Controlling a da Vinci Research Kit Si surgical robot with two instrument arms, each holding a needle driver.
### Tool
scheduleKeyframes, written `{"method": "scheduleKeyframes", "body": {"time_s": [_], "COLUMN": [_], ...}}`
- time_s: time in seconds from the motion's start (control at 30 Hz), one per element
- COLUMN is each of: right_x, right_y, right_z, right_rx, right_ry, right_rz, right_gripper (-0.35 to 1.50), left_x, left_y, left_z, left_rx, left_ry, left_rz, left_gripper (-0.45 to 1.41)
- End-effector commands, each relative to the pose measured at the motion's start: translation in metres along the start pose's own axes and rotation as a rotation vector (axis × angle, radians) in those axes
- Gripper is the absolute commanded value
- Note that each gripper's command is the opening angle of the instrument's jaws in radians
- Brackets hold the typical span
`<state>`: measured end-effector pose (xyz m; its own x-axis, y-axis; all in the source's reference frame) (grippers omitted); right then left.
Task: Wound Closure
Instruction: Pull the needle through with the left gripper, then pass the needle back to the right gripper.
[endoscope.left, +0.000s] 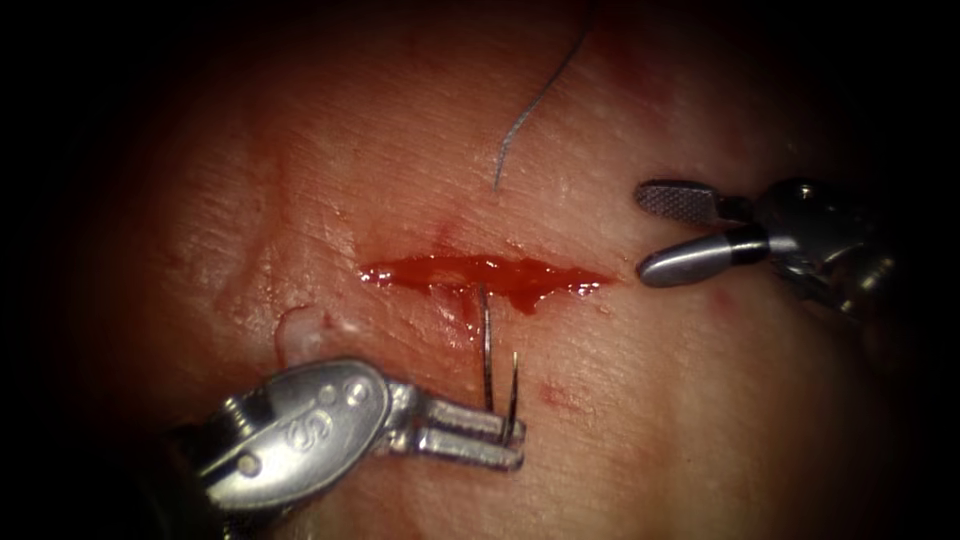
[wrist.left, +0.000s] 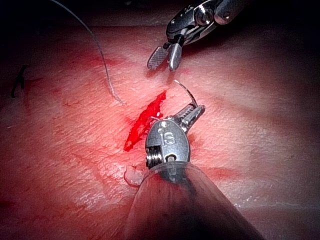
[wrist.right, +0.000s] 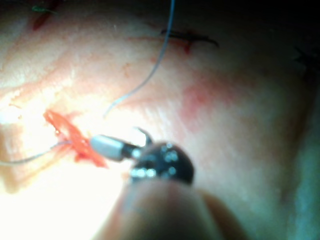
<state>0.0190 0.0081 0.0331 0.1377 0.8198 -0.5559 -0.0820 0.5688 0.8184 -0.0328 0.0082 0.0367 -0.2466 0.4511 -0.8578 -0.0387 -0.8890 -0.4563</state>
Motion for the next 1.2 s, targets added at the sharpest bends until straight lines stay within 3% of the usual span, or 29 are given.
{"method": "scheduleKeyframes", "body": {"time_s": [0.03, 0.1, 0.4, 0.47, 0.63, 0.8, 1.1, 1.2], "right_x": [0.0006, 0.0009, 0.0041, 0.0043, 0.0042, 0.0042, 0.0033, 0.0032], "right_y": [-0.0005, -0.0014, -0.0023, -0.0023, -0.0025, -0.0025, -0.0024, -0.0022], "right_z": [0.001, 0.0013, 0.0023, 0.0026, 0.0033, 0.0039, 0.0056, 0.0063], "right_rx": [0.011, 0.017, -0.017, -0.018, -0.024, -0.03, -0.037, -0.042], "right_ry": [-0.003, -0.005, 0.025, 0.029, 0.04, 0.052, 0.059, 0.063], "right_rz": [0.058, 0.114, 0.335, 0.371, 0.466, 0.553, 0.55, 0.554], "right_gripper": [0.83, 0.78, 0.41, 0.29, 0.22, 0.22, 0.44, 0.72], "left_x": [0.0003, 0.001, 0.0021, 0.0025, 0.0033, 0.0024, 0.0009, 0.0009], "left_y": [-0.001, -0.0021, -0.0067, -0.0071, -0.0058, -0.0036, -0.0022, -0.0021], "left_z": [0.0002, -0.0006, -0.0031, -0.0034, -0.0033, -0.0014, 0.0001, 0.0003], "left_rx": [0.017, 0.085, 0.177, 0.189, 0.223, 0.221, 0.222, 0.225], "left_ry": [-0.011, -0.041, -0.124, -0.138, -0.151, -0.131, -0.127, -0.128], "left_rz": [0.063, 0.148, 0.427, 0.447, 0.486, 0.51, 0.528, 0.528], "left_gripper": [-0.45, -0.45, -0.45, -0.45, -0.45, -0.45, -0.45, -0.45]}}
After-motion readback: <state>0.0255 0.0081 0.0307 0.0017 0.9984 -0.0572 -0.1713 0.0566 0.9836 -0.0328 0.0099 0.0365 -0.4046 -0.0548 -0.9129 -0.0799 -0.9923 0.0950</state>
